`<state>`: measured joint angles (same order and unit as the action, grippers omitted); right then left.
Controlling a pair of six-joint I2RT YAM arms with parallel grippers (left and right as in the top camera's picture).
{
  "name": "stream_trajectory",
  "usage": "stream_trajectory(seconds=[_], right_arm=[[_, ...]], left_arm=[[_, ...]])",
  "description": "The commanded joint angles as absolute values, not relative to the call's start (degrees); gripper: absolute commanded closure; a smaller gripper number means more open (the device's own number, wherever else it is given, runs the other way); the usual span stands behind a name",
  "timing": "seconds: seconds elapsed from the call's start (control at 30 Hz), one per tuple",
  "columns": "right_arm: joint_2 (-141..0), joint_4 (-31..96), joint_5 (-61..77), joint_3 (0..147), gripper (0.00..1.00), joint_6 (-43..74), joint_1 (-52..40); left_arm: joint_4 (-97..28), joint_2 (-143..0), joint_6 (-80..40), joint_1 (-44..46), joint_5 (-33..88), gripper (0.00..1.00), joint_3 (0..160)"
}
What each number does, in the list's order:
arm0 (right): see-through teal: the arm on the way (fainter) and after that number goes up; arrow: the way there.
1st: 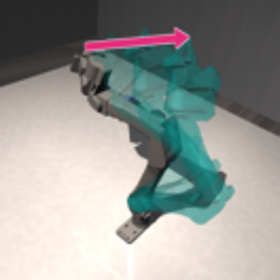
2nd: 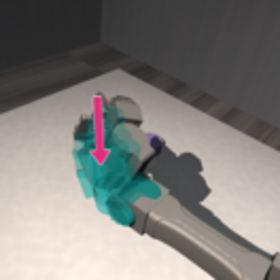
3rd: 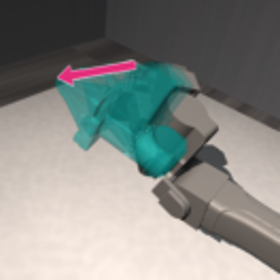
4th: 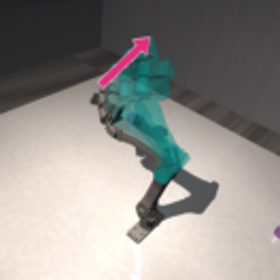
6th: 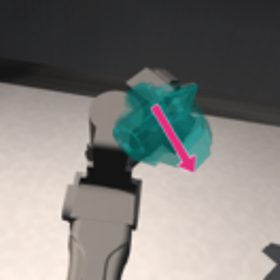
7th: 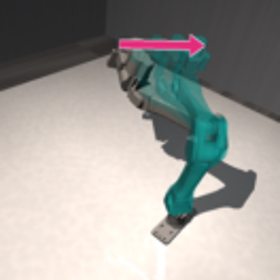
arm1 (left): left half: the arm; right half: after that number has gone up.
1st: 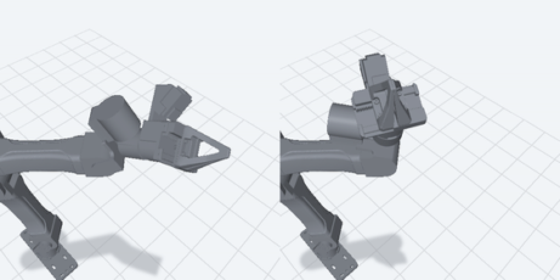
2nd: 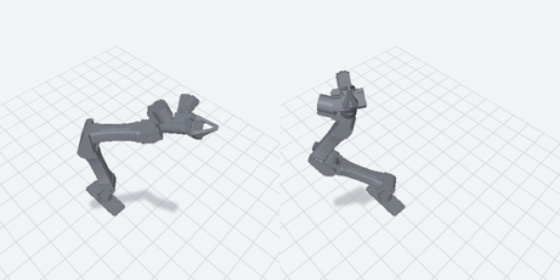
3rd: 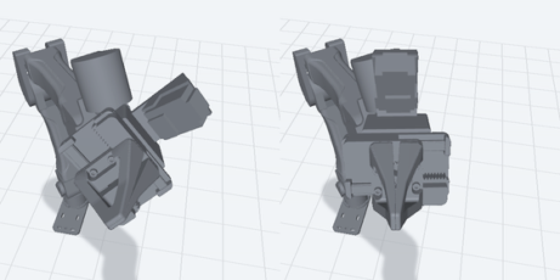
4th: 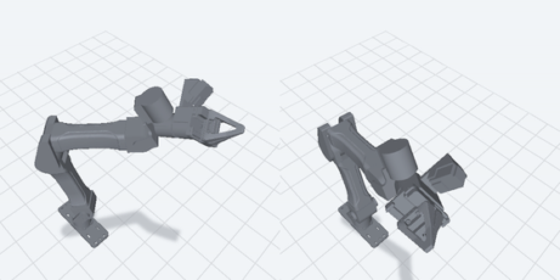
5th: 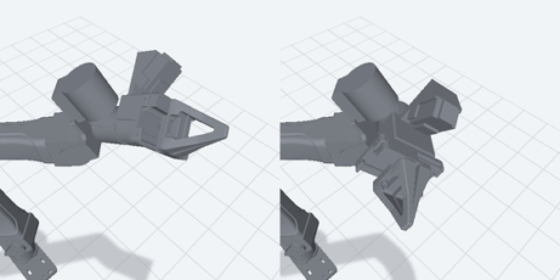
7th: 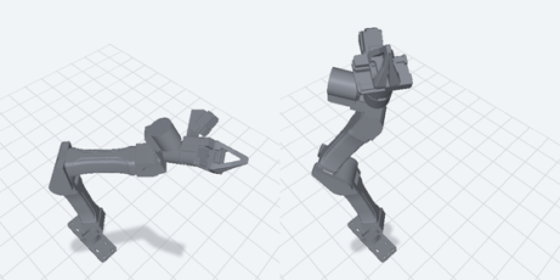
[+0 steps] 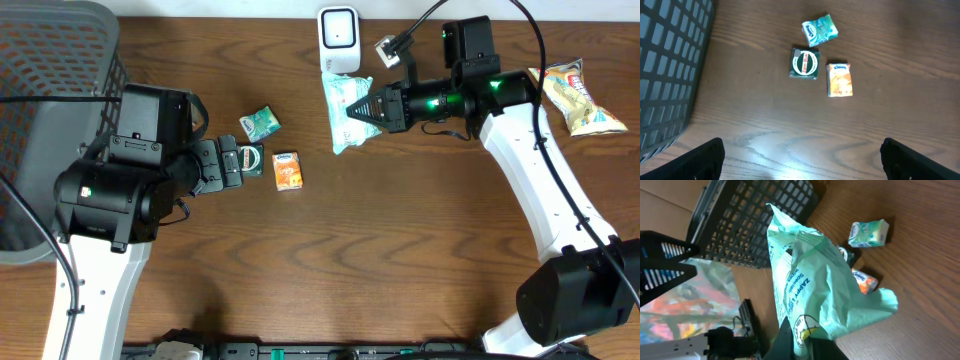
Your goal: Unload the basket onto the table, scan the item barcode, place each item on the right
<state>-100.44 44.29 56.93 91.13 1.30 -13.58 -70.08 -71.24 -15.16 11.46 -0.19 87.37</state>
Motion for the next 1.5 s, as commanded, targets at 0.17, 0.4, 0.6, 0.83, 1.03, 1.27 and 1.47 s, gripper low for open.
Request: stream_trajectory(seconds=[0.17, 0.4, 0.6, 0.83, 1.03, 1.27, 1.47], right_arm=[[-100.0, 44.2, 56.5, 91.7, 0.99, 1.9, -13.6], [-100.0, 44.1, 56.5, 91.7, 0.99, 1.9, -13.6], [-100.0, 44.1, 56.5, 91.7, 0.99, 1.9, -13.6], [-100.0, 44.6, 45.8, 91.7, 0.99, 4.1, -14.4], [-100.9, 45.6, 4.3, 90.6, 0.99, 8.3, -20.2], [-107.1, 43.9, -34.6, 85.6, 0.99, 8.5, -28.6], [-117.5, 44.8, -43.8, 85.3, 0.99, 6.1, -30.8]], left_arm=[[-70.1, -71.2, -15.0, 11.6, -0.7, 0.02, 88.0], [-70.1, -71.2, -15.0, 11.6, -0.7, 0.02, 88.0], [-70.1, -71.2, -15.0, 11.6, -0.7, 0.02, 88.0], [-70.1, -71.2, -15.0, 11.6, -0.7, 0.02, 88.0], [-70.1, -71.2, -15.0, 11.6, -0.7, 0.02, 88.0], [-70.1, -71.2, -15.0, 11.6, -0.7, 0.02, 88.0], [-70.1, -71.2, -15.0, 11.6, -0.7, 0.02, 88.0]])
